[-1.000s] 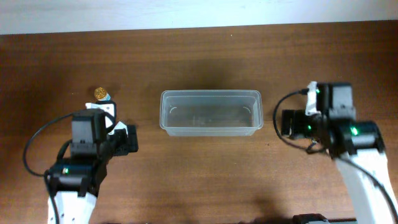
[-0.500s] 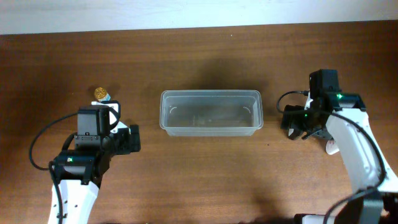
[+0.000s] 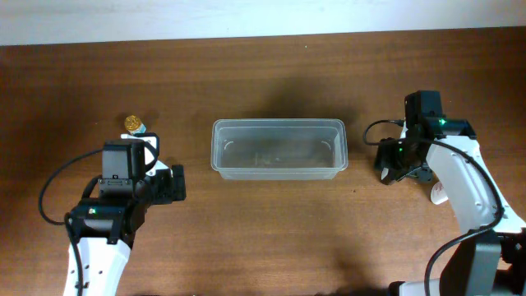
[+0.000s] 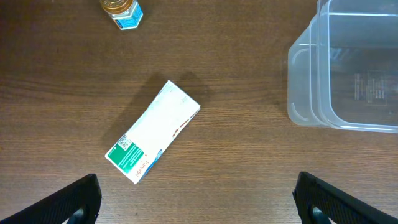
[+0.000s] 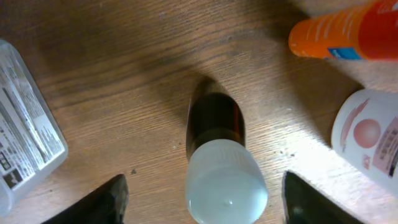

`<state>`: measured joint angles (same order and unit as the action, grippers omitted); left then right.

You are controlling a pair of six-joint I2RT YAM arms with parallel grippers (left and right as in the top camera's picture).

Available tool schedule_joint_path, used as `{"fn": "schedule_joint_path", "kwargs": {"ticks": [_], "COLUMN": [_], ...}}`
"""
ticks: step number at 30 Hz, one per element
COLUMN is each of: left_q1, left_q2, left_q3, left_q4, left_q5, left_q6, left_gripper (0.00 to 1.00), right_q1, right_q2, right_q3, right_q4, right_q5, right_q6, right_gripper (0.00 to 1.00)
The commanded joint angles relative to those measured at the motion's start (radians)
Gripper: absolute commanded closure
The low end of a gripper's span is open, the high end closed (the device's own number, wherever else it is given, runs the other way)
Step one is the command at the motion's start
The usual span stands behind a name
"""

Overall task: Pack container
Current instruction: 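Raise both arms and grasp the black-capped bottle with the right gripper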

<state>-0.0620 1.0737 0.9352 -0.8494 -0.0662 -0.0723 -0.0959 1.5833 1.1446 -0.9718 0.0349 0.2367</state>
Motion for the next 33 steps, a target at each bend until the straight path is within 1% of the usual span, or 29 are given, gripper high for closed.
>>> {"fn": "schedule_joint_path", "kwargs": {"ticks": [1, 5, 8, 11, 12, 16, 18, 21, 23, 25, 27, 31, 33], "left_q1": [0.006, 0.006, 0.006, 0.006, 0.006, 0.006, 0.006, 0.006, 0.006, 0.006, 0.006, 0.006, 0.006], "left_q2": [0.005, 0.005, 0.005, 0.005, 0.005, 0.005, 0.005, 0.005, 0.005, 0.005, 0.005, 0.005, 0.005], "left_q3": [0.021, 0.021, 0.021, 0.021, 0.021, 0.021, 0.021, 0.021, 0.021, 0.021, 0.021, 0.021, 0.021], "left_q4": [-0.001, 0.0, -0.001, -0.001, -0.001, -0.001, -0.001, -0.001, -0.001, -0.001, -0.001, -0.001, -0.001], "left_q5": [0.011, 0.011, 0.011, 0.011, 0.011, 0.011, 0.011, 0.011, 0.011, 0.011, 0.011, 0.011, 0.011], "left_q6": [-0.01, -0.01, -0.01, -0.01, -0.01, -0.01, -0.01, -0.01, -0.01, -0.01, -0.01, -0.01, -0.01], "left_gripper": [0.01, 0.01, 0.01, 0.01, 0.01, 0.01, 0.01, 0.01, 0.01, 0.0, 0.01, 0.01, 0.0], "right_q1": [-0.005, -0.005, -0.013, -0.036, -0.051, -0.075, -0.076, -0.074, -0.074, -0.074, -0.074, -0.074, -0.074], "right_q2": [0.002, 0.002, 0.002, 0.002, 0.002, 0.002, 0.002, 0.002, 0.002, 0.002, 0.002, 0.002, 0.002], "right_q3": [0.019, 0.019, 0.019, 0.019, 0.019, 0.019, 0.019, 0.019, 0.019, 0.019, 0.019, 0.019, 0.019], "right_q4": [0.003, 0.007, 0.012, 0.018, 0.019, 0.02, 0.02, 0.019, 0.02, 0.019, 0.019, 0.019, 0.019], "right_q5": [0.0, 0.004, 0.004, 0.003, 0.003, 0.003, 0.003, 0.003, 0.003, 0.003, 0.002, 0.002, 0.002], "right_q6": [0.008, 0.008, 0.008, 0.008, 0.008, 0.005, 0.005, 0.005, 0.005, 0.004, 0.004, 0.004, 0.004], "right_gripper": [0.35, 0.4, 0.47, 0.48, 0.5, 0.55, 0.57, 0.58, 0.62, 0.63, 0.67, 0.68, 0.71]}}
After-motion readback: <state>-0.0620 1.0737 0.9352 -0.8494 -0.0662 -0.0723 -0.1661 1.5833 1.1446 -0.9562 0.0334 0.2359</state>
